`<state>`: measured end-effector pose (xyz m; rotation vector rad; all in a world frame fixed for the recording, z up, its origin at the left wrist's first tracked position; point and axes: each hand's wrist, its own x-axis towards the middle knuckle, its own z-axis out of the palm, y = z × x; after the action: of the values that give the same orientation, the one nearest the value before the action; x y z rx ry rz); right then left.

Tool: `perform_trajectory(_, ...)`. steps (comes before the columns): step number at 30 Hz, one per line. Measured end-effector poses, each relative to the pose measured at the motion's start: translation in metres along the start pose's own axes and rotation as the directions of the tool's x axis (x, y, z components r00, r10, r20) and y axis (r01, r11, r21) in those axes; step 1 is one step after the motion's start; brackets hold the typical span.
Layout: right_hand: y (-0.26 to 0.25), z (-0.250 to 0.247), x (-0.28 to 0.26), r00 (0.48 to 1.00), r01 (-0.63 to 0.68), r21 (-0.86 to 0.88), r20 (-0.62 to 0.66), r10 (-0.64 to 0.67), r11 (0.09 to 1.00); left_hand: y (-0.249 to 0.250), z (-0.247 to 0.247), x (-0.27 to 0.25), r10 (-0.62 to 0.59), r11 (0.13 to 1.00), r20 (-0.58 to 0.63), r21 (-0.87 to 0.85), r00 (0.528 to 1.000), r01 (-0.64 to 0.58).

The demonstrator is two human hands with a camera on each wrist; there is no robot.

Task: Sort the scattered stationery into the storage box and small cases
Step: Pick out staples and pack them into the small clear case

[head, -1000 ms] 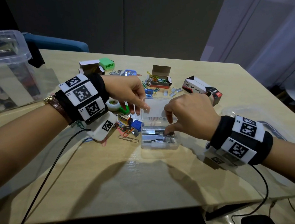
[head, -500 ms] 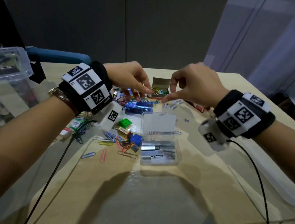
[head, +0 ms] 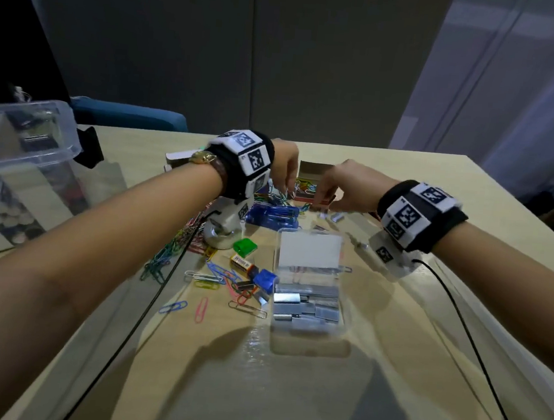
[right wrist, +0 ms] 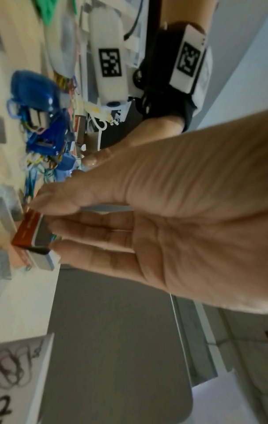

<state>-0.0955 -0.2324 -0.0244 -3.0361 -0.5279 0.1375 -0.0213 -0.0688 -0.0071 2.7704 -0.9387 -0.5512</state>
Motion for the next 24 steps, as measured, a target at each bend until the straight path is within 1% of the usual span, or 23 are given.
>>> perform_trajectory(3, 0.0, 0.005, 0.004, 0.992, -0.034, -0.042, 0.119, 0.039, 0.999, -0.001, -0.005, 0.001, -0.053, 0.993, -0.041, 0.103, 0.998, 0.057)
perform_trajectory(4, 0.0, 0.007, 0.005, 0.989, -0.036, -0.04, 0.139, 0.041, 0.999, -0.004, -0.008, 0.001, -0.073, 0.988, -0.037, 0.13, 0.997, 0.078)
perform_trajectory(6, 0.002, 0.01, 0.005, 0.99, -0.045, -0.028, 0.132, 0.048, 0.999, -0.011, -0.011, -0.001, -0.103, 0.982, 0.006, 0.159, 0.995, 0.101)
perform_trajectory(8, 0.004, 0.013, 0.006, 0.992, -0.06, -0.022, 0.11, 0.062, 0.998, -0.017, -0.011, -0.004, -0.135, 0.981, 0.056, 0.149, 0.989, 0.126)
perform_trajectory(9, 0.006, 0.014, 0.006, 0.993, -0.062, -0.019, 0.103, 0.064, 0.998, -0.021, -0.011, -0.007, -0.147, 0.978, 0.042, 0.158, 0.988, 0.139)
perform_trajectory(11, 0.009, 0.015, 0.006, 0.992, -0.061, -0.018, 0.107, 0.062, 0.998, -0.03, -0.013, -0.012, -0.17, 0.963, -0.023, 0.21, 0.985, 0.171)
perform_trajectory(12, 0.009, 0.015, 0.006, 0.992, -0.06, -0.023, 0.106, 0.062, 0.998, -0.035, -0.015, -0.014, -0.187, 0.958, -0.034, 0.213, 0.982, 0.19)
perform_trajectory(15, 0.009, 0.016, 0.006, 0.994, -0.061, -0.03, 0.093, 0.063, 0.998, -0.049, -0.02, -0.021, -0.233, 0.958, 0.031, 0.179, 0.972, 0.224)
perform_trajectory(17, 0.006, 0.014, 0.007, 0.992, -0.064, -0.027, 0.107, 0.067, 0.998, -0.054, -0.018, -0.024, -0.266, 0.954, 0.075, 0.162, 0.961, 0.251)
perform_trajectory(20, 0.003, 0.014, 0.008, 0.991, -0.065, -0.05, 0.115, 0.07, 0.997, -0.059, -0.009, -0.021, -0.306, 0.948, 0.067, 0.119, 0.95, 0.297)
perform_trajectory(21, 0.002, 0.013, 0.008, 0.991, -0.061, -0.064, 0.114, 0.068, 0.996, -0.06, -0.008, -0.021, -0.308, 0.949, 0.072, 0.092, 0.949, 0.301)
perform_trajectory(24, 0.0, 0.013, 0.007, 0.985, -0.05, -0.076, 0.16, 0.061, 0.996, -0.061, -0.007, -0.023, -0.305, 0.945, 0.157, -0.071, 0.939, 0.319)
